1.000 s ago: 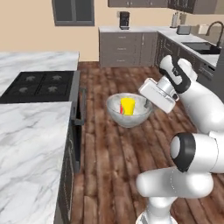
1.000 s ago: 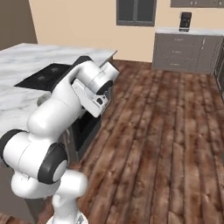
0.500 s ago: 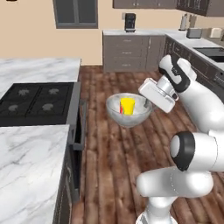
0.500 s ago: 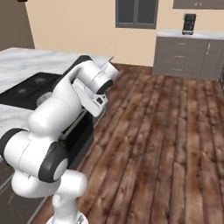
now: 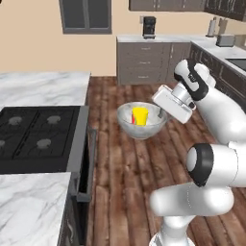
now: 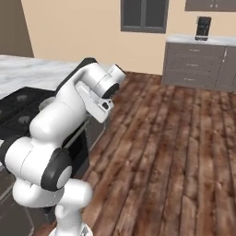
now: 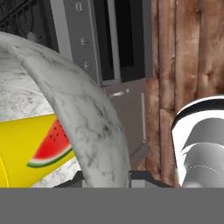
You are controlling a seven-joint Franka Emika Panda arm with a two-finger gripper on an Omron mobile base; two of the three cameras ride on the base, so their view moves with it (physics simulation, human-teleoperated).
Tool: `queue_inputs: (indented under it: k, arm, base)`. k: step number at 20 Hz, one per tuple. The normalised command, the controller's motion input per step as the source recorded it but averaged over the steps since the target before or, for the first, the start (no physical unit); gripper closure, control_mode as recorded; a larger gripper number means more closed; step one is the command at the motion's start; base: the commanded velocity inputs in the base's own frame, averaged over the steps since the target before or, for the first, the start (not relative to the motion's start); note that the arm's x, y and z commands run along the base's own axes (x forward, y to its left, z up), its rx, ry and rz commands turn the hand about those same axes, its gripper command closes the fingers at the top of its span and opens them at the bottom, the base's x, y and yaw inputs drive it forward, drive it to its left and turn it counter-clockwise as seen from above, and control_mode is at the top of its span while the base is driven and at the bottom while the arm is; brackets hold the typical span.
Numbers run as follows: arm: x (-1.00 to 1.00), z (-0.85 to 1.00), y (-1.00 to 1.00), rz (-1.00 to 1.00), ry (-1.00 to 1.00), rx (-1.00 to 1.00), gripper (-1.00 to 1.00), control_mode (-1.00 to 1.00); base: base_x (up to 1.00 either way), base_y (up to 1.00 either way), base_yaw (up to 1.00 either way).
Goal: Place the cup inside the bowl on the dining table and move the bowl to any counter.
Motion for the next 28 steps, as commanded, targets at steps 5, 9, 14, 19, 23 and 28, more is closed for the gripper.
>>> queue_inputs:
  k: [5, 9, 14, 19, 23, 28]
  arm:
    - [0.00, 0.00, 0.00, 0.00, 0.00, 0.00, 1.00, 1.00]
    - [0.00, 0.00, 0.00, 0.00, 0.00, 0.00, 1.00, 1.00]
    - [0.00, 0.00, 0.00, 0.00, 0.00, 0.00, 1.00, 1.00]
    - [0.00, 0.00, 0.00, 0.00, 0.00, 0.00, 1.00, 1.00]
    - [0.00, 0.00, 0.00, 0.00, 0.00, 0.00, 1.00, 1.00]
    - [0.00, 0.00, 0.00, 0.00, 0.00, 0.00, 1.00, 1.00]
  base:
    - [0.82, -0.39, 0.04]
    - [0.81, -0.41, 0.04]
    - [0.78, -0.46, 0.04]
    - [0.72, -0.46, 0.03]
    - [0.45, -0.51, 0.00]
    - [0.26, -0.48, -0.02]
